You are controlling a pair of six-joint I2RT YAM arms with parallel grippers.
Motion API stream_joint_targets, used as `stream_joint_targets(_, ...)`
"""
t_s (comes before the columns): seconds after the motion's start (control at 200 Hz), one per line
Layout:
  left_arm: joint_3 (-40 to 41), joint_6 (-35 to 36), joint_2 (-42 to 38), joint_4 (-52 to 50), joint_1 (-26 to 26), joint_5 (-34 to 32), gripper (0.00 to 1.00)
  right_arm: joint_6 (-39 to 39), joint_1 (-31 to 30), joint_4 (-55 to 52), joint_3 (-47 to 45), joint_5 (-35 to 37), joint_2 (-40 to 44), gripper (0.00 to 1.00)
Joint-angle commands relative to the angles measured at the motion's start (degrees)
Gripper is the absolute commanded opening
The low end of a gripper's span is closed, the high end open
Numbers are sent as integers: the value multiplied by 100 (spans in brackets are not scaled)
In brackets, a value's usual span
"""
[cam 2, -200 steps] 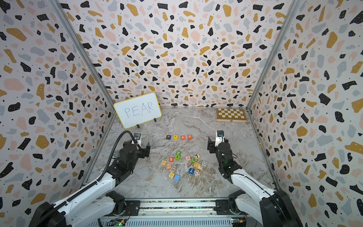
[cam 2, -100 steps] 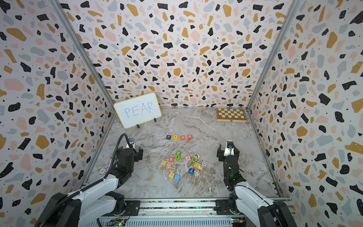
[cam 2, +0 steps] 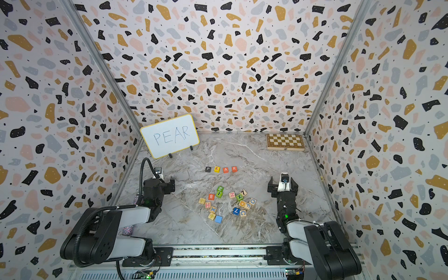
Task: Spell the uppercase word “pear” with letter blocks
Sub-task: Reset both arms
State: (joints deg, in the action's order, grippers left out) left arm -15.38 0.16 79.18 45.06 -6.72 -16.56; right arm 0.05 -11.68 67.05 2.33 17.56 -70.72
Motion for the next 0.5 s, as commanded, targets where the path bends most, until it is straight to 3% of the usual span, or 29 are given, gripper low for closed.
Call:
stream_joint_targets(0.0, -247, -87, 77, 205, 116, 379, 99, -226, 97, 839, 105, -215, -336, 99)
stream_joint_targets(0.165, -279, -143, 47, 104, 206, 521, 99, -198, 201, 971, 108, -415, -412, 99)
stream_joint_targets(0.285, -222, 140, -290, 34, 194, 1084, 99, -206, 197, 658, 144, -477, -261, 99)
stream_joint_targets(0.361, -527, 323, -1018, -1069, -6, 1046, 99, -205, 194, 475, 163, -553, -131, 99)
stream_joint_targets(0.426, -950, 488, -1614, -2080, -498, 737, 99, -249, 193, 398, 187, -656, -83, 99)
stream_joint_targets(0.496, -1387, 764, -1830, -2688, -989, 1133, 99, -303, 171, 357, 228, -726, -131, 99)
